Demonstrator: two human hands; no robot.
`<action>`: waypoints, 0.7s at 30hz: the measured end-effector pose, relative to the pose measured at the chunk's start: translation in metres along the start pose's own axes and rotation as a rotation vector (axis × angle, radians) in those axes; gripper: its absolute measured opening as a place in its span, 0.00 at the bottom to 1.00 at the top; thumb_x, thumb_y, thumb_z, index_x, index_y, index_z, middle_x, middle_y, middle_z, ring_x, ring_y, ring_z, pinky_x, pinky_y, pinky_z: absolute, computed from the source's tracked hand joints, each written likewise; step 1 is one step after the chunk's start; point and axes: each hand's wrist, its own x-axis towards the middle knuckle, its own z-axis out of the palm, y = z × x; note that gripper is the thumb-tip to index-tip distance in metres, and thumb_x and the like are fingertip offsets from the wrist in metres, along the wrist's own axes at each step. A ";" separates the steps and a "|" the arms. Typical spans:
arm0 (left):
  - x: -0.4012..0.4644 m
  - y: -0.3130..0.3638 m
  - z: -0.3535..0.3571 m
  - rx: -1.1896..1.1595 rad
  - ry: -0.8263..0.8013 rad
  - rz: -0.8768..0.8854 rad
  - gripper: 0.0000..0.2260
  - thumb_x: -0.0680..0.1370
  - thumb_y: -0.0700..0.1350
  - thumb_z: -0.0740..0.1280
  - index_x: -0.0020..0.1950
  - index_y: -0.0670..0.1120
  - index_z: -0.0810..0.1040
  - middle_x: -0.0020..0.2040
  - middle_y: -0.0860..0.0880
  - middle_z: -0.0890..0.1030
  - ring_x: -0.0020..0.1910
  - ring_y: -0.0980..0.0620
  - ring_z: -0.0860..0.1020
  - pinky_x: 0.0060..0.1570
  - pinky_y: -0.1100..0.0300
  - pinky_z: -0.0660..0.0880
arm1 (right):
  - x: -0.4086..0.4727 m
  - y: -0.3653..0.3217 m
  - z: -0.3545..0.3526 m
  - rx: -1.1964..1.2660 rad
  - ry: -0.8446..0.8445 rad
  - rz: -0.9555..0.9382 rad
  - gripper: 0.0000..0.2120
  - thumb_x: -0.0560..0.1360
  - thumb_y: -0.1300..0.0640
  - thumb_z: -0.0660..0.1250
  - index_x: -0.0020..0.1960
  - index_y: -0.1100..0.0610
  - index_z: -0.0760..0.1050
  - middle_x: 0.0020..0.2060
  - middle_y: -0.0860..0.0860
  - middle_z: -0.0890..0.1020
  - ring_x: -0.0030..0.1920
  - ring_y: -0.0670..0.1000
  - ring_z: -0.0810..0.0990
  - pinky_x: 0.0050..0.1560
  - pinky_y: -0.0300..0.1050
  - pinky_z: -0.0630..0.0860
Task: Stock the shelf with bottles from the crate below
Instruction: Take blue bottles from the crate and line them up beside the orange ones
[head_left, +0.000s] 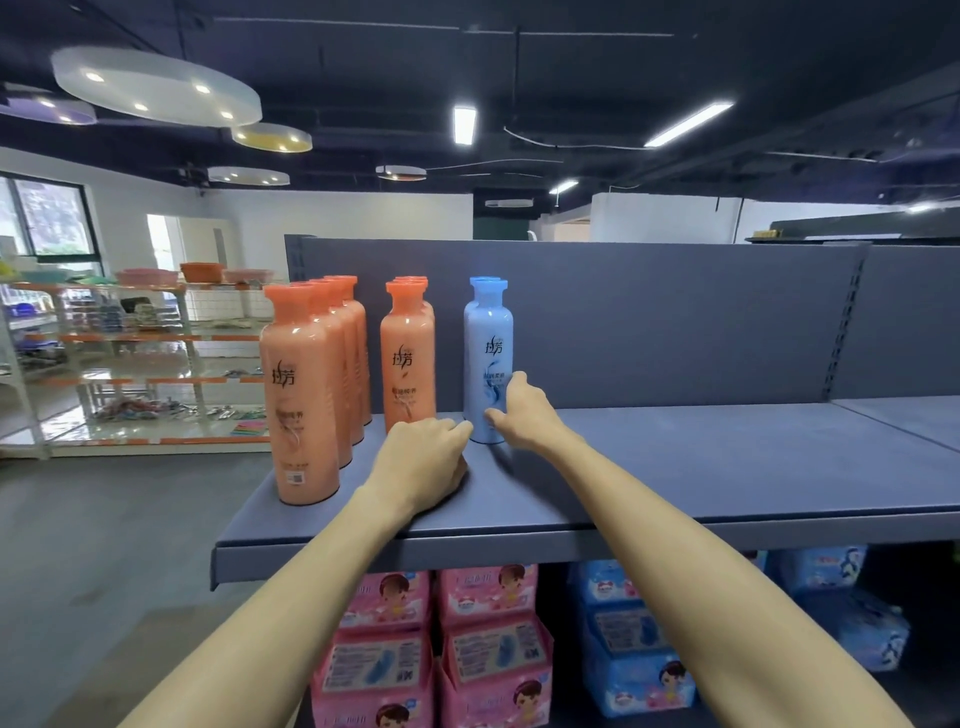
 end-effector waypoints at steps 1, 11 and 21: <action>0.000 0.000 0.001 0.003 0.008 0.003 0.18 0.64 0.42 0.71 0.36 0.49 0.60 0.26 0.51 0.71 0.24 0.46 0.72 0.24 0.62 0.51 | 0.002 0.000 0.000 -0.001 -0.002 -0.004 0.14 0.79 0.57 0.63 0.58 0.62 0.62 0.58 0.61 0.74 0.50 0.58 0.73 0.44 0.48 0.69; -0.002 0.003 0.000 0.018 0.011 -0.044 0.15 0.67 0.43 0.69 0.36 0.49 0.60 0.27 0.51 0.71 0.25 0.46 0.72 0.24 0.62 0.52 | 0.000 0.003 0.001 -0.009 0.011 -0.015 0.15 0.79 0.56 0.64 0.58 0.62 0.62 0.58 0.61 0.75 0.50 0.59 0.75 0.45 0.49 0.71; -0.008 0.014 -0.019 -0.007 0.001 -0.185 0.05 0.74 0.45 0.63 0.48 0.46 0.74 0.41 0.48 0.79 0.41 0.43 0.78 0.30 0.58 0.57 | -0.045 0.009 -0.019 -0.132 -0.018 -0.053 0.19 0.77 0.52 0.68 0.60 0.61 0.63 0.47 0.54 0.74 0.42 0.55 0.74 0.31 0.43 0.65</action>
